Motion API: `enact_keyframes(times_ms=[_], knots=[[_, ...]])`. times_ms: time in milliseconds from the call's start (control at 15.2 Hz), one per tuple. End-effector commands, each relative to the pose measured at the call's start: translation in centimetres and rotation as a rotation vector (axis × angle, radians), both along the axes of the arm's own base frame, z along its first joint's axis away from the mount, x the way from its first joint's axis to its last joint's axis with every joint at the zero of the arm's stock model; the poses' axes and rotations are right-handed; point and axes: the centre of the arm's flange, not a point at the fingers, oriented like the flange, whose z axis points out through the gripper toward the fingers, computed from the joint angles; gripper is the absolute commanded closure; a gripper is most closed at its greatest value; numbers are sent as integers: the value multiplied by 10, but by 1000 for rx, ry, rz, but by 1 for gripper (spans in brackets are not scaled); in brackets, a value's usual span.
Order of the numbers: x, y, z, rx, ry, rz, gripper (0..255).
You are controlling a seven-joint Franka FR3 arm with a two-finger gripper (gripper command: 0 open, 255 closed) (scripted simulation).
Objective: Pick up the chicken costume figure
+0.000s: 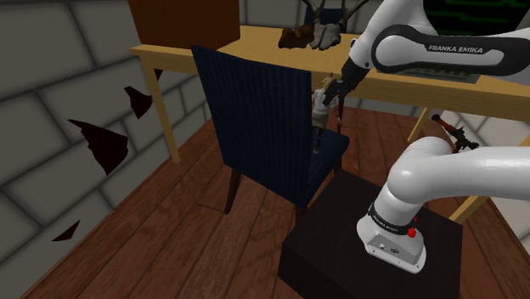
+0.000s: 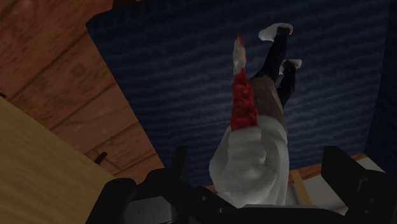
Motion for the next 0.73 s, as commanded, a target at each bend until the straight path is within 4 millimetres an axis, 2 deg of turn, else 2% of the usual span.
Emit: enact_keyframes(times_ms=[0,66,660], knots=[[0,1,-5,0,-1,0,0],[0,2,-5,0,-1,0,255],[0,1,-5,0,-1,0,255]])
